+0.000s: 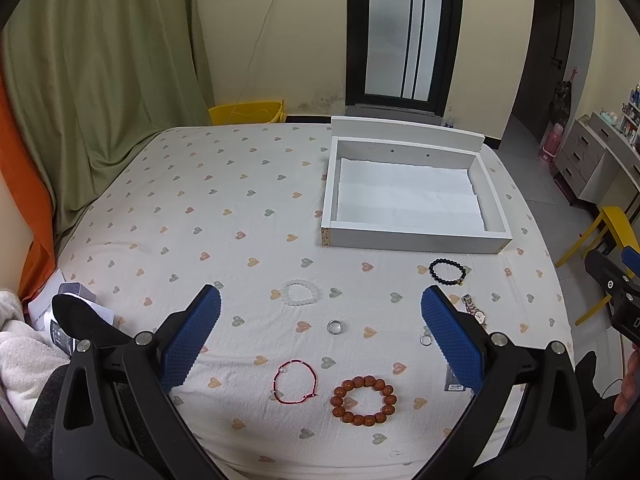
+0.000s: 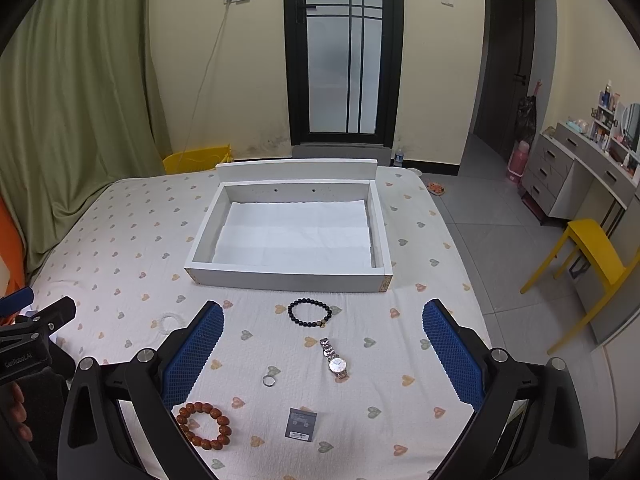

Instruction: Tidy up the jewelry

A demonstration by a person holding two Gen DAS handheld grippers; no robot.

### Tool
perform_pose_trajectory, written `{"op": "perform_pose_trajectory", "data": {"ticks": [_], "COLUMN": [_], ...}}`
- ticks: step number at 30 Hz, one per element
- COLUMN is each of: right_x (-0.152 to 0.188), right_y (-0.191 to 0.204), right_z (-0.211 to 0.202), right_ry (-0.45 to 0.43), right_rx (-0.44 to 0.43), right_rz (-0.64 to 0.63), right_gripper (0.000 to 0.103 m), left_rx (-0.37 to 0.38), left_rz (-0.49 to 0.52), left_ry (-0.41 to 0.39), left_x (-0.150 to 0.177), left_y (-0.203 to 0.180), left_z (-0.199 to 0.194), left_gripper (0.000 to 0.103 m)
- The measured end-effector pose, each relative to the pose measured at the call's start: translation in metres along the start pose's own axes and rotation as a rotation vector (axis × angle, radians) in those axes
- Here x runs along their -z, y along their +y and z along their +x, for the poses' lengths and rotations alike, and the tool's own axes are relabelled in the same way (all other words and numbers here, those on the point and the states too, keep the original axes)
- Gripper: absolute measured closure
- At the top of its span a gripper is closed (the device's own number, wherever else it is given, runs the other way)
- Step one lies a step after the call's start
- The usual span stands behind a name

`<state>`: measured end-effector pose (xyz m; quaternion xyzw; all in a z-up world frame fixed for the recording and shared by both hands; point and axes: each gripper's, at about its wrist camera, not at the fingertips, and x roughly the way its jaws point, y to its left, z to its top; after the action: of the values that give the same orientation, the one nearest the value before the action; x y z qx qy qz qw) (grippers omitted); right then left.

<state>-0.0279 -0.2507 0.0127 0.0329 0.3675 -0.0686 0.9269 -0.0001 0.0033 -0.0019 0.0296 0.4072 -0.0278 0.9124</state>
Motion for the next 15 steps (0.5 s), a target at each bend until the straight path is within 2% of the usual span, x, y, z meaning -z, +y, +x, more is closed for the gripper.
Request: {"op": "perform_pose_trajectory", "data": {"ticks": [15], "right_x": [-0.001], "right_y": [0.0014], "right_z": [0.0], "right_ry": [0.0], "right_rx": [-0.001], "right_rz": [0.0], "right_gripper": [0.004], "left_rx": [0.002], "left_rz": [-0.004], "left_ry": [0.003], "left_x": [-0.0002], "left_y": [-0.0007], "left_z": [0.0008], "left_gripper": [0.005]}}
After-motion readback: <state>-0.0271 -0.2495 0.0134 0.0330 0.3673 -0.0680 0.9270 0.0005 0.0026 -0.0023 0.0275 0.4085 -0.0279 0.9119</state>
